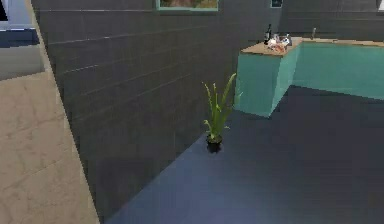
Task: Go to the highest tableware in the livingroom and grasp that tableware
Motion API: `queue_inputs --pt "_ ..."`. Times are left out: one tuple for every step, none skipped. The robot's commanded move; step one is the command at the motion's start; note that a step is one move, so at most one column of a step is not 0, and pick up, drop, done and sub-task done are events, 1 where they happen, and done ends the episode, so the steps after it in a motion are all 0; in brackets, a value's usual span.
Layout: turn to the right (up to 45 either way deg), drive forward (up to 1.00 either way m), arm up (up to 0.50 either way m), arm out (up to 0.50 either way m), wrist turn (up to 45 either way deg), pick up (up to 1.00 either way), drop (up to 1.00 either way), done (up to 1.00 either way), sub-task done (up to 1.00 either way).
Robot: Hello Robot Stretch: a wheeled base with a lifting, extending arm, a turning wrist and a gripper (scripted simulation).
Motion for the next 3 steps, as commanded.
queue_inputs --pt "-45.0 0.00 0.00 0.00 0.0 0.00 0.00 0.00 0.00" --pt "-6.0 0.00 0.00 0.00 0.0 0.00 0.00 0.00 0.00" --pt "0.0 0.15 0.00 0.00 0.0 0.00 0.00 0.00 0.00"
